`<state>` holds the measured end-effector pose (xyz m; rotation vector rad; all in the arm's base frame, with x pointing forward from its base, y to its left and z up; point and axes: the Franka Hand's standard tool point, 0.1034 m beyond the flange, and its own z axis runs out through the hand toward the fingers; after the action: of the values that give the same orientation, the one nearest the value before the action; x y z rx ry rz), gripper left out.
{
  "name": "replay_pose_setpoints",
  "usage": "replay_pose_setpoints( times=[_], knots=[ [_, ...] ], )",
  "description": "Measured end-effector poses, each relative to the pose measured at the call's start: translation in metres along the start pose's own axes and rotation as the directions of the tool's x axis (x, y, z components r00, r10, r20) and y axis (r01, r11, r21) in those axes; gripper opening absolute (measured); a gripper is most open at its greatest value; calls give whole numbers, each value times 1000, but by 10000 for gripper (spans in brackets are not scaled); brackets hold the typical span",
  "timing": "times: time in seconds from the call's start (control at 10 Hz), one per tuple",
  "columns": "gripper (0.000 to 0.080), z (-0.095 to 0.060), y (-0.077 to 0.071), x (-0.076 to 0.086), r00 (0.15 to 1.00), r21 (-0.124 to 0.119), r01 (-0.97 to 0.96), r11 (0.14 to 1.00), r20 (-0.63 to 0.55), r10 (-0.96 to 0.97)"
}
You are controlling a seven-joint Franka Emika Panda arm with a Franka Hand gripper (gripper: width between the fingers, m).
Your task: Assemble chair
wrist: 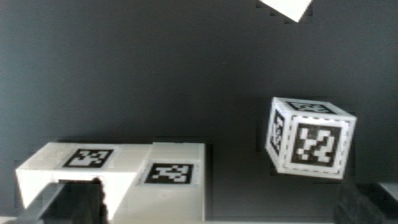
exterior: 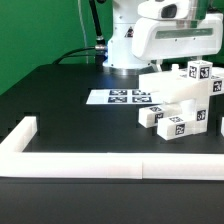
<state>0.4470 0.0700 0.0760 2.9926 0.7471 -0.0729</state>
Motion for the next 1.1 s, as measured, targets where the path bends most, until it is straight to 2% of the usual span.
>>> replay_pose_setpoints(
  times=[0.4, 0.9, 1.1],
  knots=[
    [649, -6, 15, 28, 1000, -16, -5, 1000, -16, 5],
    [649, -7, 42, 56, 999, -41, -16, 999, -44, 14],
    [649, -9, 45, 68, 998, -47, -36, 998, -57, 33]
  ],
)
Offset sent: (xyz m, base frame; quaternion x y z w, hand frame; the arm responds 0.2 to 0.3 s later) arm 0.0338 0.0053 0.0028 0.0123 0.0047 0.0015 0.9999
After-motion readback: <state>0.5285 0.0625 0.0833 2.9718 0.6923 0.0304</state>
